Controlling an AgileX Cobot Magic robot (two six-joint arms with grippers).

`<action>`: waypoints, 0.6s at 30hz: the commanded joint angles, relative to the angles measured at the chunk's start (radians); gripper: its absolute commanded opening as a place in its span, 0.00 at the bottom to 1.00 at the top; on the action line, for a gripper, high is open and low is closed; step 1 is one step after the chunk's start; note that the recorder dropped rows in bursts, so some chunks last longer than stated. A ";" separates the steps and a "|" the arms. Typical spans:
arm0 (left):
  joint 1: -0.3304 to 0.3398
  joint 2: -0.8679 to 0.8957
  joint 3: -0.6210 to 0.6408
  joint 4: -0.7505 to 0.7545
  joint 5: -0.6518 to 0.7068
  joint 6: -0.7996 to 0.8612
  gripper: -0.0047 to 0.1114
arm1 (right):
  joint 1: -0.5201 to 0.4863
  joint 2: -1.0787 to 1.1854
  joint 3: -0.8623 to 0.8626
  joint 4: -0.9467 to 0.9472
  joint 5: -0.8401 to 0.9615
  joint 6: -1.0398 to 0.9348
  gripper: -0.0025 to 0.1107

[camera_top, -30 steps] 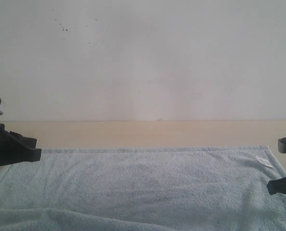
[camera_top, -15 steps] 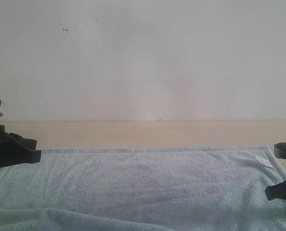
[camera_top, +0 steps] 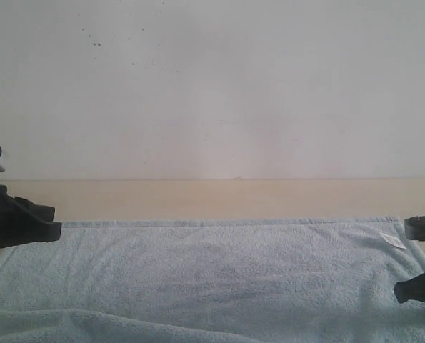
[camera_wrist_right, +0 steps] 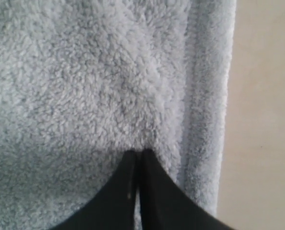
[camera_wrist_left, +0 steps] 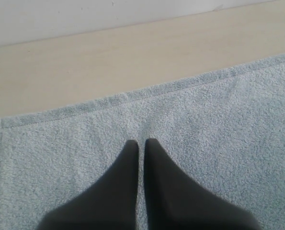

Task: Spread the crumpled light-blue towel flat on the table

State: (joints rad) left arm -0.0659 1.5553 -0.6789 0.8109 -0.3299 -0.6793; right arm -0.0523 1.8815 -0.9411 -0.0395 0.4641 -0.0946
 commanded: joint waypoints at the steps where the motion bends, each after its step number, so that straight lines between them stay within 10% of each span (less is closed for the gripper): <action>1: -0.003 -0.005 0.005 -0.008 -0.011 -0.009 0.07 | -0.033 0.005 0.002 -0.123 0.012 0.095 0.04; 9: -0.003 -0.003 0.005 -0.008 -0.032 -0.009 0.07 | -0.185 0.002 0.000 0.000 -0.029 0.141 0.04; 18: -0.003 0.119 0.005 -0.008 -0.073 0.132 0.07 | -0.119 -0.080 -0.079 0.493 0.023 -0.224 0.04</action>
State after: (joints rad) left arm -0.0659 1.6338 -0.6789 0.8109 -0.3970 -0.6064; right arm -0.2010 1.8415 -0.9943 0.2839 0.4612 -0.1751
